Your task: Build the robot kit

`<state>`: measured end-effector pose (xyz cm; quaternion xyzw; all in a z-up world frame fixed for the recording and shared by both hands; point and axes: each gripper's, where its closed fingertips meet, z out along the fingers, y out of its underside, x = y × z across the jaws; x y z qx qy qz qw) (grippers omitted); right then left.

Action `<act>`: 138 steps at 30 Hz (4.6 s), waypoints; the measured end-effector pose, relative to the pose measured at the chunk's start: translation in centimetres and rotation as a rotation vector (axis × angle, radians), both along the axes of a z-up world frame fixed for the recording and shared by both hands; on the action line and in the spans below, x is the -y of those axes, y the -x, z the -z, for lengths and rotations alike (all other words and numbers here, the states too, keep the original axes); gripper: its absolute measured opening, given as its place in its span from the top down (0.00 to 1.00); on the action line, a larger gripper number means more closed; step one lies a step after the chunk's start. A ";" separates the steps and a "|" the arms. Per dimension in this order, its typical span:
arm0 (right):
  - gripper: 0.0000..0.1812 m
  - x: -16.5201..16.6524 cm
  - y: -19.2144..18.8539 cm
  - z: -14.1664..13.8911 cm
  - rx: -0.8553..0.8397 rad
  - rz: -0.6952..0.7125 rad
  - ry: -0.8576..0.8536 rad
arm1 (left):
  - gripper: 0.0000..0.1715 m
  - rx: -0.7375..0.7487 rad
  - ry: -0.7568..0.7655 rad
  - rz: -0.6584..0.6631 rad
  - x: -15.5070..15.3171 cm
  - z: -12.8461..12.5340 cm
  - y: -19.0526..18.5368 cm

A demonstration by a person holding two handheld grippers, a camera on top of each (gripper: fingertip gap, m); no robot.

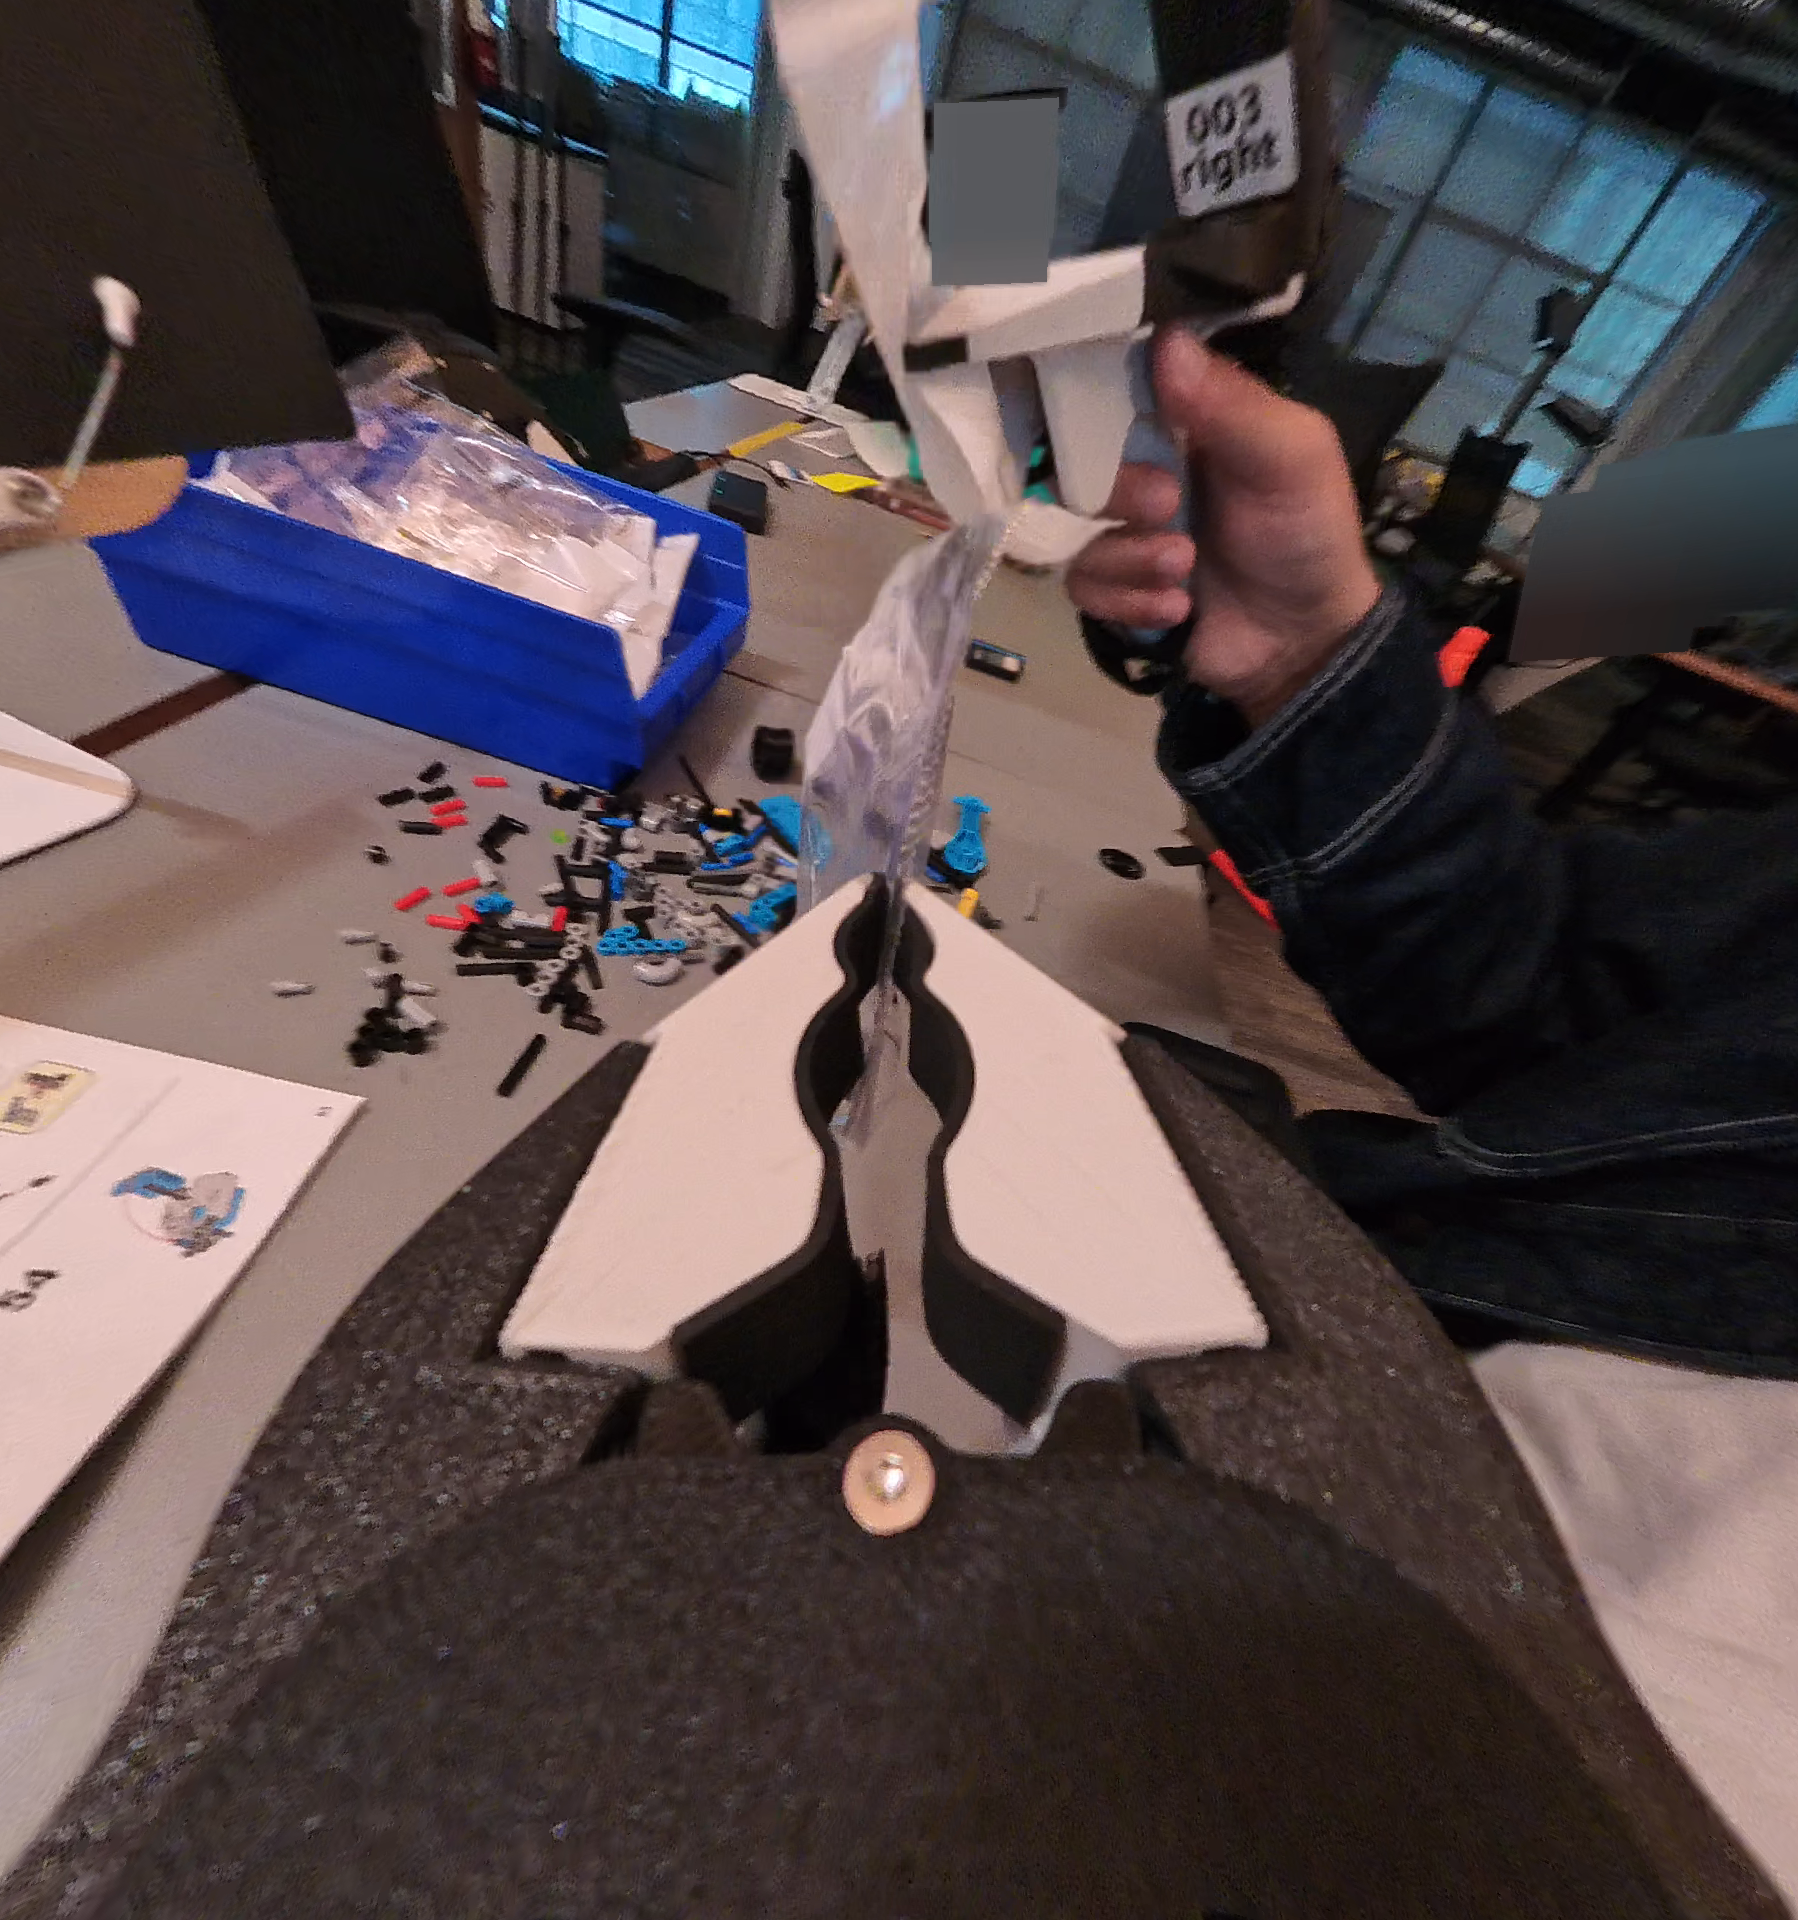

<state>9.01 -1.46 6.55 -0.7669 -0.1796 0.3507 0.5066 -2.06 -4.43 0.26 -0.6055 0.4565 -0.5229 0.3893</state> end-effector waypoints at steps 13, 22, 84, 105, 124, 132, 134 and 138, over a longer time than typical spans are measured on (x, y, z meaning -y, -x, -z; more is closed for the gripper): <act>0.80 2.0 -0.3 5.0 -0.238 -0.280 -0.204 | 1.00 0.027 0.191 0.076 -1.1 -0.8 1.1; 0.93 2.8 1.7 7.3 -0.079 -0.352 -0.150 | 1.00 0.004 0.193 0.053 -1.9 0.0 0.2; 0.87 4.0 -1.2 15.4 1.261 0.428 -0.517 | 1.00 0.110 0.896 0.032 -2.9 2.8 -8.4; 1.00 2.9 -10.4 7.2 0.853 0.078 -0.024 | 0.70 -0.106 -0.256 -0.094 -6.6 0.4 -10.3; 0.84 2.4 -13.7 -0.3 0.274 0.085 -0.222 | 1.00 0.093 -0.024 0.346 -4.7 -6.4 -15.0; 0.78 3.9 -11.4 6.8 0.000 -0.117 -0.103 | 1.00 0.193 0.102 0.394 -4.9 -6.3 -14.1; 0.85 3.8 -10.8 6.7 -0.073 -0.160 -0.098 | 1.00 0.192 0.103 0.387 -5.0 -5.9 -14.3; 1.00 2.7 -11.5 6.3 -0.036 -0.100 -0.140 | 1.00 0.206 0.093 0.371 -5.2 -5.6 -14.8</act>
